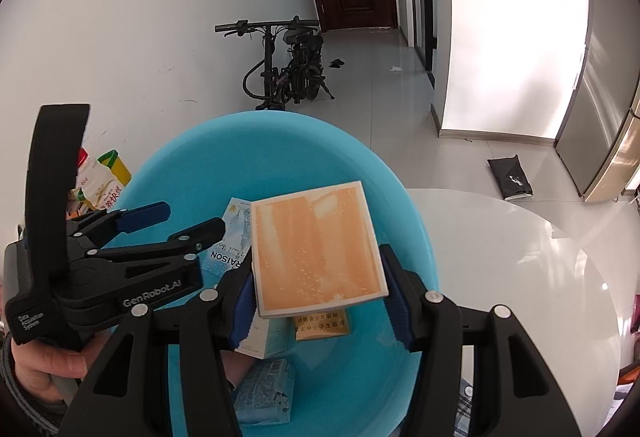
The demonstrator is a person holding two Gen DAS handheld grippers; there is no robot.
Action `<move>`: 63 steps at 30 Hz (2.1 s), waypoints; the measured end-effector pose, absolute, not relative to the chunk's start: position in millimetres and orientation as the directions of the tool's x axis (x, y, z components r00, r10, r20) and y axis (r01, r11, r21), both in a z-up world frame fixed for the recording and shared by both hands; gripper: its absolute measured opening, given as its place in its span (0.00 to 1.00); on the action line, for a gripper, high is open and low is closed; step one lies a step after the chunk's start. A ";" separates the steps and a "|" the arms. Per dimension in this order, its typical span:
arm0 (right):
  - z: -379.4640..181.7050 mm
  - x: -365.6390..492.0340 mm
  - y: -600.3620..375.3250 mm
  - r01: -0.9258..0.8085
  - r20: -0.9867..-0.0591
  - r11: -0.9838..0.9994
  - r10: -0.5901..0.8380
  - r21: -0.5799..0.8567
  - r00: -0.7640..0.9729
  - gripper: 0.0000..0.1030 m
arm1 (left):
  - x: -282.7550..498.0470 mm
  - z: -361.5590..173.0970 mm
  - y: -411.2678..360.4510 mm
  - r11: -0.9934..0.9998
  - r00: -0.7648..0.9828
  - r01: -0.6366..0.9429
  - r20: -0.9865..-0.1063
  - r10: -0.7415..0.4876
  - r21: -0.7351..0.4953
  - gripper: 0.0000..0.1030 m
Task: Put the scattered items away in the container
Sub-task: 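Open the left tool to drop the RAISON box while the right tool releases the soap bar into the basin, then withdraw both tools from the basin back over the shirt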
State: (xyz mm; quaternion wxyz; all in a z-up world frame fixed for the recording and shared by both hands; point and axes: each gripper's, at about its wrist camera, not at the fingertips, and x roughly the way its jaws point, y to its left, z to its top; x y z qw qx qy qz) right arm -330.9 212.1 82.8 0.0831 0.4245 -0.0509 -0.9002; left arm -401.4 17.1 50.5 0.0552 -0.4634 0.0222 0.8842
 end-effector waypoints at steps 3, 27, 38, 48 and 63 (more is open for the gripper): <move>85.7 -331.2 208.0 0.108 -0.760 -0.980 -0.199 0.169 -0.619 0.52 | -382.5 64.9 5.7 -0.995 -0.600 -0.101 -0.797 0.061 -0.001 0.70; 42.0 -313.8 128.8 0.210 -0.851 -0.972 -0.198 0.106 -0.487 0.52 | -255.6 118.1 -67.3 -1.000 -0.776 0.015 -0.630 -0.026 0.023 0.78; 32.5 -316.8 124.8 0.181 -0.852 -0.982 -0.141 0.056 -0.504 0.55 | -256.6 101.4 -62.3 -0.999 -0.761 -0.016 -0.649 -0.007 0.029 0.78; 52.8 -300.7 137.5 0.188 -0.834 -0.977 -0.184 0.098 -0.521 0.65 | -244.6 110.7 -55.8 -0.998 -0.764 -0.023 -0.645 -0.015 0.051 0.78; 118.3 -202.1 146.5 0.259 -0.739 -0.965 -0.203 0.040 -0.643 0.65 | -182.5 130.3 -33.3 -0.996 -0.755 -0.082 -0.654 0.047 0.022 0.78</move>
